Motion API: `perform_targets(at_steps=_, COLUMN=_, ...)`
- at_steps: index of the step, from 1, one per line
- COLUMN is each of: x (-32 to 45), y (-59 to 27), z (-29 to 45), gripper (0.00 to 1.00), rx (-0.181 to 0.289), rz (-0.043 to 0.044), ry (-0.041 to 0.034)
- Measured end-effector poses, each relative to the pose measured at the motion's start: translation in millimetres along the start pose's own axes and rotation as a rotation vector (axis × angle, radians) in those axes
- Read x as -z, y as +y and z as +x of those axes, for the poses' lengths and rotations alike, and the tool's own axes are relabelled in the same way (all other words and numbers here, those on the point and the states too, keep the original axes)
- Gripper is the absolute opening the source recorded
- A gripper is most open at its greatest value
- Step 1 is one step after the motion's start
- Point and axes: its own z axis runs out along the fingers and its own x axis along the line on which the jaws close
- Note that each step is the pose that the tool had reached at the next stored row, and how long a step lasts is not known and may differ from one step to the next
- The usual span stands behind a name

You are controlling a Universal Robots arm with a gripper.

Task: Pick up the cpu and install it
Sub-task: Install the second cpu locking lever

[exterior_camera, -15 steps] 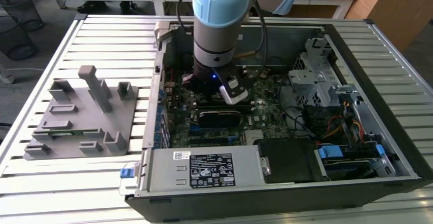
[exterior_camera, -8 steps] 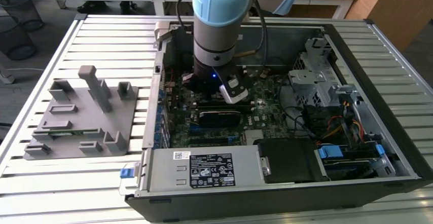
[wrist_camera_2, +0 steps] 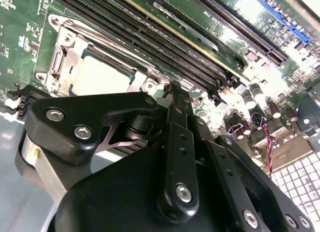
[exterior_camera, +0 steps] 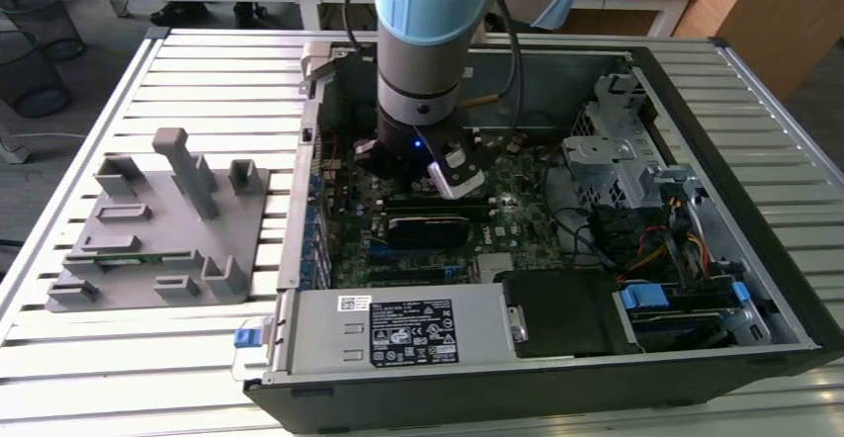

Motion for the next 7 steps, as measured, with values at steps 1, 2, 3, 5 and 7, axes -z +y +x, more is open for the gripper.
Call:
perform_targets(at_steps=1, x=1.0, y=0.2, z=0.0, gripper=0.11, rx=0.000, rz=-0.0001, ry=0.0001)
perform_targets(at_steps=2, x=2.1, y=0.5, z=0.1, gripper=0.11, rx=0.000, rz=-0.0001, ry=0.0003)
perform_targets(at_steps=3, x=2.3, y=0.5, z=0.1, gripper=0.11, rx=0.000, rz=-0.0003, ry=0.0002)
perform_targets(at_steps=5, x=2.7, y=0.6, z=0.3, gripper=0.11, rx=0.000, rz=-0.0003, ry=0.0003)
perform_targets(at_steps=7, x=4.2, y=0.9, z=0.4, gripper=0.11, rx=0.000, rz=-0.0001, ry=0.0004)
